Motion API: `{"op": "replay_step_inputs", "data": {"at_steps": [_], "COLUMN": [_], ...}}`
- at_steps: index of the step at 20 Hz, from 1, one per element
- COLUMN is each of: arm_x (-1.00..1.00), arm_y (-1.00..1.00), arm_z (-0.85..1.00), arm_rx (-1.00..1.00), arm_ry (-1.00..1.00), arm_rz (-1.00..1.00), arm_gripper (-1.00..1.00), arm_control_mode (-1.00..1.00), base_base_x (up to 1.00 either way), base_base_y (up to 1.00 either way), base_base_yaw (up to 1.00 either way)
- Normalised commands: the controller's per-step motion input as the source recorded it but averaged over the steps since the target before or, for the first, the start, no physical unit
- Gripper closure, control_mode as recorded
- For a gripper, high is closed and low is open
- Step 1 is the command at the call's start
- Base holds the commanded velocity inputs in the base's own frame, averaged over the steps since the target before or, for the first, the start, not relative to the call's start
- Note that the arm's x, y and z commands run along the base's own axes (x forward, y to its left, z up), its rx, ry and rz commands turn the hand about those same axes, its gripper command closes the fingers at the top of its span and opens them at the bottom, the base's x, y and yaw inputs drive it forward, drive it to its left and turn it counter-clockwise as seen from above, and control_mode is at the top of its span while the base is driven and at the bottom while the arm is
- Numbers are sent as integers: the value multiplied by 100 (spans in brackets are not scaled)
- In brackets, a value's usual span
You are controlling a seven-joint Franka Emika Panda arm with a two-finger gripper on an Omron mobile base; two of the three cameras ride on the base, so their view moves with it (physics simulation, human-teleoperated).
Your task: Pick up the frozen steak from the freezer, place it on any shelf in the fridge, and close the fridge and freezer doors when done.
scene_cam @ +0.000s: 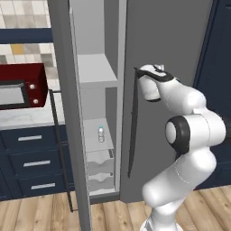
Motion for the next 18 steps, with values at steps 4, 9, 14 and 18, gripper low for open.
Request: {"op": "replay_step_inputs", "data": {"at_steps": [4,9,14,18], "arm_x": [-52,-70,-91,-100], "arm_y": [0,0,-5,-8], "arm_z": [73,100,100,100], "arm_rx": [3,2,2,6], "arm_ry": [5,0,1,11], "arm_rz": [-8,-7,-6,-8], "arm_gripper": [-100,-100,-100,-100], "arm_control_mode": [-100,-100,-100,-100], "base_base_x": [0,0,0,0], "base_base_y": [0,0,0,0], "base_base_yaw": [0,0,0,0]}}
